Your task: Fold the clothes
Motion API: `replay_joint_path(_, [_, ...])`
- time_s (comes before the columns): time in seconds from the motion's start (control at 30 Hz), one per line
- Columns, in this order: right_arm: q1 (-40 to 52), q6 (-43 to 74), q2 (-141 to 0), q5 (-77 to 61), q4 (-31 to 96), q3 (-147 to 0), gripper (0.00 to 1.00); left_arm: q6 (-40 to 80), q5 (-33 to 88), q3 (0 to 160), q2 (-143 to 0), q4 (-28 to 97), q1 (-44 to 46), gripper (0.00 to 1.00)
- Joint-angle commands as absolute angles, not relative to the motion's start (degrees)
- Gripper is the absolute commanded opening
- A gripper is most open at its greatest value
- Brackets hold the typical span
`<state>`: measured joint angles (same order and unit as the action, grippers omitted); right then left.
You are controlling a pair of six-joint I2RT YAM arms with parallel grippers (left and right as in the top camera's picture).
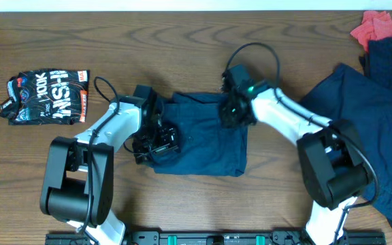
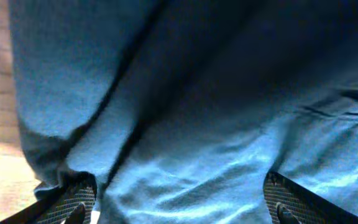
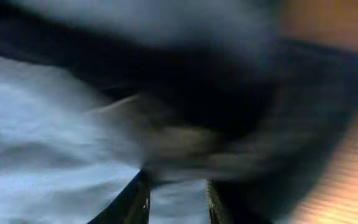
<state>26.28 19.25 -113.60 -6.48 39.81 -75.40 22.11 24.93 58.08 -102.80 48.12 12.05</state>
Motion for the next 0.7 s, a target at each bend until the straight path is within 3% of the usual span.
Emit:
replay_joint_path(0.0, [23.9,15.92,-112.86,2.0,44.16,-80.23,0.31,21.63,25.91,57.34,-98.35,45.71,11.2,0.9])
replay_joint_path(0.07, [23.9,15.57,-110.96,3.38,47.07,-82.3,0.33,21.26,24.43,57.34,-96.12,42.85,10.79,0.98])
replay_joint_path(0.2, [24.05,15.57,-105.67,4.51,50.26,-83.68,0.43,19.07,18.55,57.34,-93.19,34.48,10.13,0.98])
replay_joint_path(0.37, [24.05,15.55,-100.75,4.51,53.19,-83.68,0.44,14.66,13.78,57.32,-95.64,26.87,10.13,0.98])
replay_joint_path(0.53, [24.05,15.59,-98.35,4.51,54.83,-83.68,0.44,14.2,14.2,57.32,-102.41,21.45,10.15,0.98])
replay_joint_path(0.67, [24.03,15.59,-97.95,4.54,55.96,-83.68,0.44,14.17,21.98,57.32,-106.13,18.65,10.7,0.98])
